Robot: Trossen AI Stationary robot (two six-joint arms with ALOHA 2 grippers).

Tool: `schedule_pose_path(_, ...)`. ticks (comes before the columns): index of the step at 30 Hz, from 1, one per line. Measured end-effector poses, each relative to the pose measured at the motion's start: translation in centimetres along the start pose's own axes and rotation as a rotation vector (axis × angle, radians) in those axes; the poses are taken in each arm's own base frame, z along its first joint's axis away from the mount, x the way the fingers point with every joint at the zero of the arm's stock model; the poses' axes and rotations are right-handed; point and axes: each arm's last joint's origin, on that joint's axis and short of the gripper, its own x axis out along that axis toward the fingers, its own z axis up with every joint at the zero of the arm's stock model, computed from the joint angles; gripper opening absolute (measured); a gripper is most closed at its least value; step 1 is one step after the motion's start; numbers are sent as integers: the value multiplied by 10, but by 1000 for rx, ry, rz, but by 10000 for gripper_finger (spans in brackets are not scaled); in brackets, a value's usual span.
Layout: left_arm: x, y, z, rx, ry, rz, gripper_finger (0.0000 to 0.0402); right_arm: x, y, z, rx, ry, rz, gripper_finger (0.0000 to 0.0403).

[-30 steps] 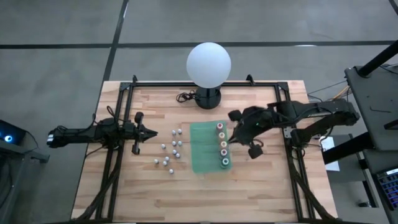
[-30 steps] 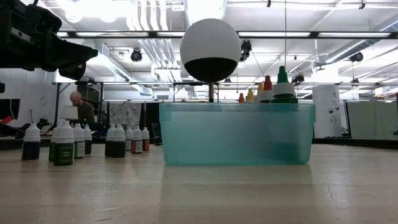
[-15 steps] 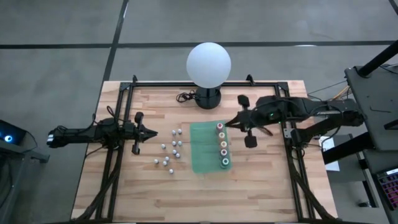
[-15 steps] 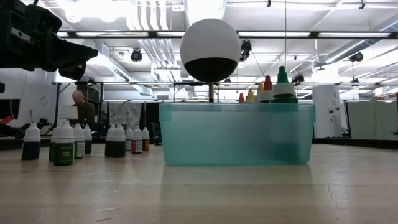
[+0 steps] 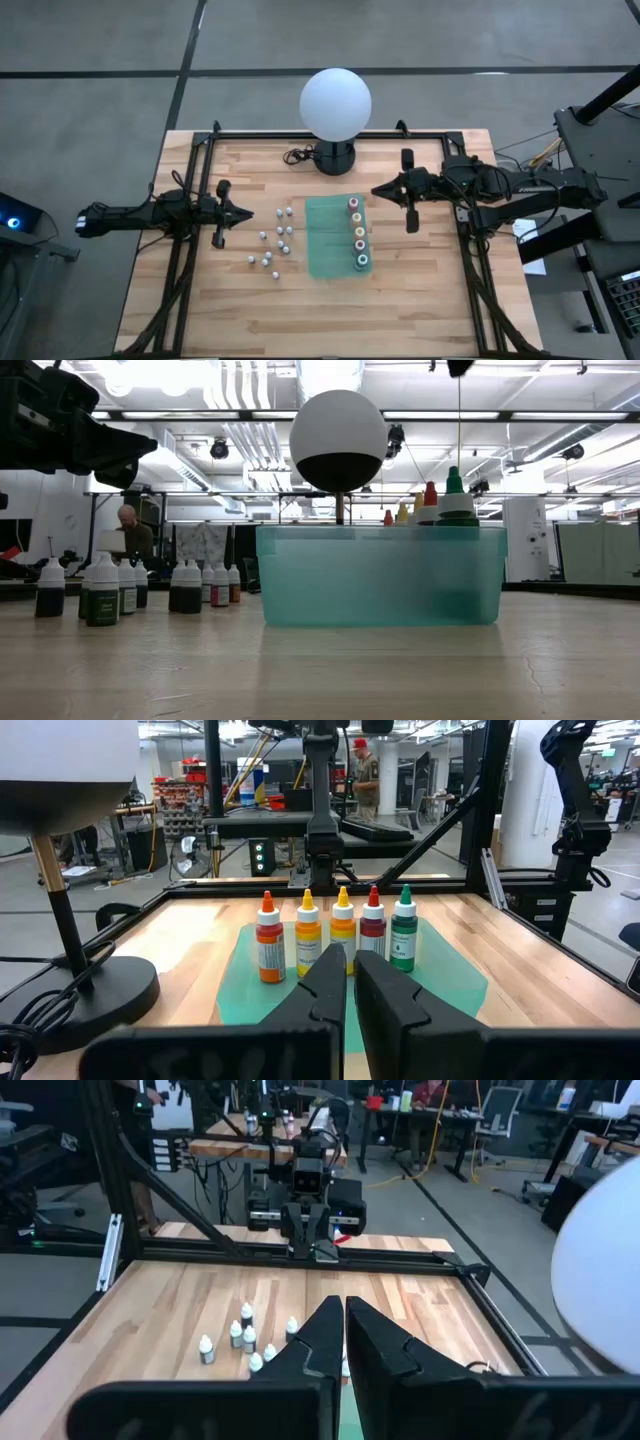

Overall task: Pick & Place food coloring
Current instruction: Put the small orange food coloring bottle into the green bin

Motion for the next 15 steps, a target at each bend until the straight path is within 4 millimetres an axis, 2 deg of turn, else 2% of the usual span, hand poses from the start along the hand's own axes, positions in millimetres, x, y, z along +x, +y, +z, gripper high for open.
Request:
schedule_pose_path(5, 0, 0, 0, 0, 0, 0, 0, -9, 1, -28, 5, -1, 22, 9)
schedule_pose_path(11, 0, 0, 0, 0, 0, 0, 0, -24, 0, -52, -75, -11, 10, 9)
schedule_pose_path(15, 0, 0, 0, 0, 0, 0, 0, -33, 0, -67, -35, -13, 6, 9)
